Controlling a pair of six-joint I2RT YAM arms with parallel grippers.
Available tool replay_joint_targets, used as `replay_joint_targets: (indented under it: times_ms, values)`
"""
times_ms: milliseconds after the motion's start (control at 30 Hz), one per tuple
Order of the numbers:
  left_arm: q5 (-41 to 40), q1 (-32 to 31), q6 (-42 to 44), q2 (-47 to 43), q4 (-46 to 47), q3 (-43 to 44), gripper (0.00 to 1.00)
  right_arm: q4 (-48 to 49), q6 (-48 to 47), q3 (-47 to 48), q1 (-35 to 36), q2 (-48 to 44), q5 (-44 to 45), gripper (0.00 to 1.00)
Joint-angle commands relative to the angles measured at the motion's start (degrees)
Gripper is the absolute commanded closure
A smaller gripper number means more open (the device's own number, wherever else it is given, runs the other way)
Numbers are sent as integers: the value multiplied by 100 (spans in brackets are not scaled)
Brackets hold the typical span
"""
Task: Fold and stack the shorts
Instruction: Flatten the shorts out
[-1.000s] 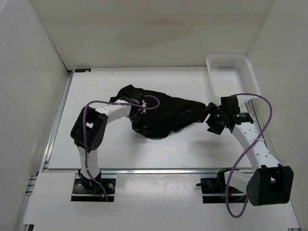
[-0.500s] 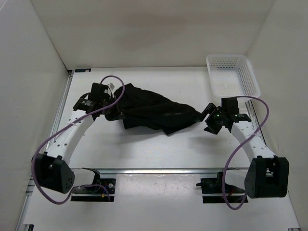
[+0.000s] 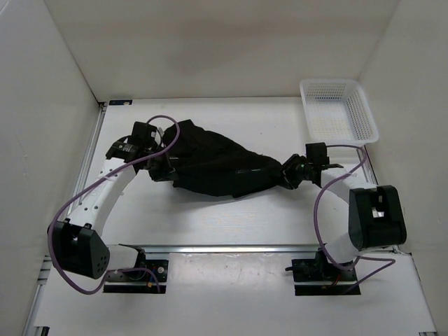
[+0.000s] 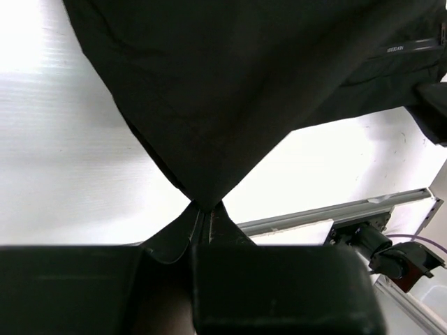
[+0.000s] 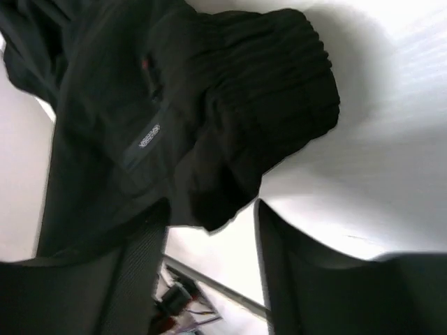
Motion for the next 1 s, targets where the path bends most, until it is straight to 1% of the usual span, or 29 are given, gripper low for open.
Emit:
replay_joint_targets:
  times_ms: [0, 33, 67, 100, 133, 167, 233, 267, 300, 367, 400, 433, 500, 533, 567, 633, 667, 700, 733, 767, 800, 833, 867, 900, 933, 967]
  values:
    - [-73, 119, 87, -120, -172, 304, 90, 687, 434, 135, 219, 454, 4, 55]
    - [-73, 206, 157, -120, -173, 304, 90, 556, 269, 510, 290, 570, 109, 65]
    - [-73, 328, 227, -120, -173, 443, 90, 372, 180, 766, 369, 684, 275, 91]
    - [-73, 408, 228, -68, -225, 514, 90, -91, 75, 1047, 422, 876, 668, 100]
    - [-20, 487, 306, 64, -225, 620, 90, -235, -117, 1311, 484, 948, 829, 100]
    - [-20, 653, 368, 187, -225, 917, 90, -332, -206, 1879, 484, 1071, 944, 100]
    - [41, 856, 605, 503, -225, 1383, 90, -815, -400, 2672, 484, 1229, 1164, 100]
    - [103, 1083, 693, 887, -339, 1681, 90, -990, -575, 3111, 432, 1378, 1286, 100]
    - [164, 1207, 824, 1082, -427, 2354, 90, -1262, -663, 4003, 379, 1458, 1288, 100]
    - [418, 1445, 826, 1477, -682, 3087, 90, -1457, -857, 4904, 327, 1712, 1288, 100]
    - [507, 1672, 826, 1558, -683, 3752, 90, -1588, -953, 5387, 326, 1818, 1183, 100]
    - [586, 1796, 826, 1637, -735, 4089, 90, -1903, -1146, 6305, 326, 1906, 1182, 100]
    - [867, 2086, 826, 1866, -735, 4696, 90, -2142, -1340, 6997, 404, 2038, 1182, 100]
    - [955, 2166, 765, 1936, -814, 5203, 90, -2204, -1445, 7200, 405, 2039, 1130, 100]
    - [1112, 2219, 764, 1989, -814, 5391, 90, -2257, -1638, 7324, 518, 1882, 1130, 100]
    - [1114, 2290, 764, 1990, -954, 5594, 90, -2258, -1885, 7116, 633, 1610, 1225, 100]
    - [1114, 2290, 764, 1920, -955, 5517, 90, -2258, -1990, 6879, 782, 1199, 1365, 100]
    - [1114, 2290, 764, 1719, -955, 5377, 90, -2258, -2165, 6233, 870, 969, 1523, 100]
    - [1183, 2342, 816, 1578, -955, 4914, 90, -2258, -2237, 5835, 967, 723, 1847, 100]
    - [1184, 2342, 886, 1420, -955, 4605, 90, -2197, -2307, 5405, 1203, 198, 2033, 100]
    - [1184, 2342, 887, 1044, -877, 4254, 90, -2196, -2360, 4957, 1336, -77, 2278, 100]
    - [1184, 2342, 957, 832, -824, 3868, 90, -2196, -2361, 4021, 1467, -349, 2533, 100]
    - [1184, 2342, 1018, 603, -754, 2959, 90, -2144, -2273, 3525, 1747, -900, 2745, 100]
    - [1184, 2342, 1019, 375, -683, 2471, 90, -2143, -2168, 3024, 1898, -1175, 3112, 100]
    - [1080, 2342, 1019, -106, -683, 1970, 90, -2143, -2019, 2531, 2047, -1448, 3220, 100]
    - [1079, 2342, 1019, -355, -683, 956, 90, -2143, -1687, 1578, 2379, -1947, 3282, 91]
